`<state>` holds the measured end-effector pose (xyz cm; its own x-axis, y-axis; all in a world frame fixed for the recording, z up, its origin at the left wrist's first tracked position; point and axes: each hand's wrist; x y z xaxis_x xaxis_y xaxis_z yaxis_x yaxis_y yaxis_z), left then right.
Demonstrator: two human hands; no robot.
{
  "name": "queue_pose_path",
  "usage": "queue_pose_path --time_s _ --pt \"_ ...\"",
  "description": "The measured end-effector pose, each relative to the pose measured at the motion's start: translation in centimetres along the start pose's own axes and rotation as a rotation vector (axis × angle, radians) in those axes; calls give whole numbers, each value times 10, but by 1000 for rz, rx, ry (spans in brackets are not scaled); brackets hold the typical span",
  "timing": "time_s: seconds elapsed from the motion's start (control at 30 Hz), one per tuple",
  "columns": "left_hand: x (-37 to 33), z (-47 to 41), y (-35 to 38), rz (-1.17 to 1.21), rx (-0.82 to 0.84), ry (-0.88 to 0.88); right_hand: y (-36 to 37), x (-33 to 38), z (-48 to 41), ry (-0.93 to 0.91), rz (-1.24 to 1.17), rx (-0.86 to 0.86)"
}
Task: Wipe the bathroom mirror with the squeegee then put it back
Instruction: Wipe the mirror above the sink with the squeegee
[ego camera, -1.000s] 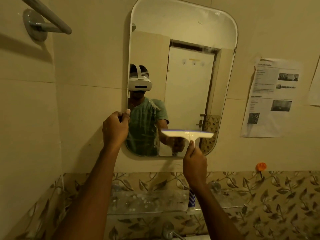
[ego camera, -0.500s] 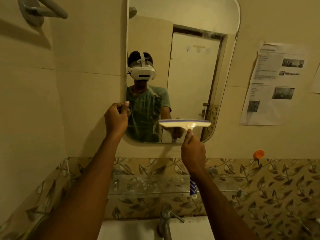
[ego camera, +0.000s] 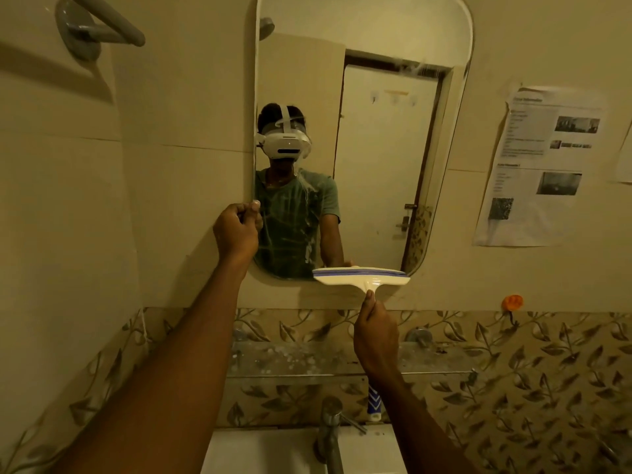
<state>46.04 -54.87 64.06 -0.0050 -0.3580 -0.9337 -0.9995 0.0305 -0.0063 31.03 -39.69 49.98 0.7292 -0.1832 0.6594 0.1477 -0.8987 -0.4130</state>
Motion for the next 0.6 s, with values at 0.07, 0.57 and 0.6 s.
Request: queue_pose_path --time_s 0.07,0.57,0.6 --pt "2 -2 1 3 3 -1 -1 1 -1 -2 2 6" --pt "-12 -33 -35 -282 208 27 4 -1 18 83 -16 -18" --pt "-18 -36 -39 -315 206 39 3 2 18 85 -43 -44"
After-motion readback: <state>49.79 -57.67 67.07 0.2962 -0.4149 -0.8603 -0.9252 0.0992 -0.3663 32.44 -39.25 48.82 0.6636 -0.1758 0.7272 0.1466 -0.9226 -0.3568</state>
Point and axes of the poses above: each hand's wrist, its own z-axis away from the middle knuckle, its own y-axis out of the palm, x = y × z, and after that the axes turned 10 degrees about -y, right-handed
